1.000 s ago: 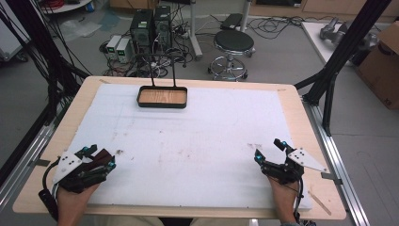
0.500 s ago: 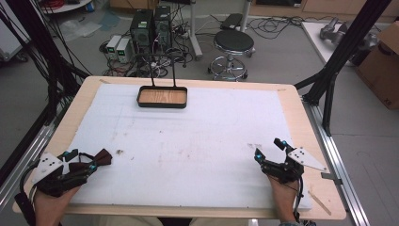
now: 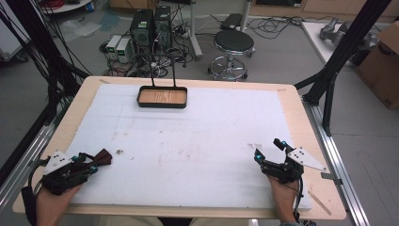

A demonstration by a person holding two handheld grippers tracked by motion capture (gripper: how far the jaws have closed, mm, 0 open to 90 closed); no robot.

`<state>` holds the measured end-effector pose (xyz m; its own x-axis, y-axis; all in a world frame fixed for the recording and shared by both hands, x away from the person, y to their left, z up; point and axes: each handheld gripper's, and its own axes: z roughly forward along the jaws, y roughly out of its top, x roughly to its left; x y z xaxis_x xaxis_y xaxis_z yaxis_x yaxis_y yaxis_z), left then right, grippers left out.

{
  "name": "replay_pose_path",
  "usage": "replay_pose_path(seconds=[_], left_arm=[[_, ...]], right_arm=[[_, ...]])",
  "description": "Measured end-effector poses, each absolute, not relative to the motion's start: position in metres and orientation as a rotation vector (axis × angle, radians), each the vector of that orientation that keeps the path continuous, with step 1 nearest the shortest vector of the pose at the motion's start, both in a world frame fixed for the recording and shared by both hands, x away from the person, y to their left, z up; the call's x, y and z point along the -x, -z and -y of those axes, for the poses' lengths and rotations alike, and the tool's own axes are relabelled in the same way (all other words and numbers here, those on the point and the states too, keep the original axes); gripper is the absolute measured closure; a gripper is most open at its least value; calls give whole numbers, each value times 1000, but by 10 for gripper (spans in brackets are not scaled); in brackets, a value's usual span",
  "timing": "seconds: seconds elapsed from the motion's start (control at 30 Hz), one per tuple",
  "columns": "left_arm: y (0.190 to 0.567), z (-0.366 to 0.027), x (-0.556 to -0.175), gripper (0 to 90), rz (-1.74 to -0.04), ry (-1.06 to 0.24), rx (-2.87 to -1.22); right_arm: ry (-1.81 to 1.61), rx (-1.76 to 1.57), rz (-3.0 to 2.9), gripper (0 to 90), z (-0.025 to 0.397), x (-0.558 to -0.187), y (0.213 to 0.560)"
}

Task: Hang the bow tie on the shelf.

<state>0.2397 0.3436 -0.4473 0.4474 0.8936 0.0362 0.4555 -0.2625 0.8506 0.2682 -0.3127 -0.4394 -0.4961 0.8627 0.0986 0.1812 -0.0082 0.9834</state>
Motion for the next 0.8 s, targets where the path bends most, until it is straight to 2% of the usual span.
replay_pose_path(seconds=[0.17, 0.33, 0.47, 0.63, 0.8], left_arm=[[448, -342, -241, 556, -1147, -690, -1914], [449, -339, -242, 605, -1148, -706, -1962], [450, -336, -242, 694, -1129, -712, -2000], [450, -338, -241, 749, -1110, -698, -1978], [443, -341, -241, 759, -1076, -657, -1931]], right_arm=[[-1549, -1087, -1707, 107, 313, -268, 439], [-1550, -1084, -1709, 107, 313, -268, 440], [-1546, -1086, -1710, 107, 313, -268, 440], [-1548, -1091, -1707, 107, 313, -269, 440], [-1545, -1091, -1708, 107, 313, -269, 440]])
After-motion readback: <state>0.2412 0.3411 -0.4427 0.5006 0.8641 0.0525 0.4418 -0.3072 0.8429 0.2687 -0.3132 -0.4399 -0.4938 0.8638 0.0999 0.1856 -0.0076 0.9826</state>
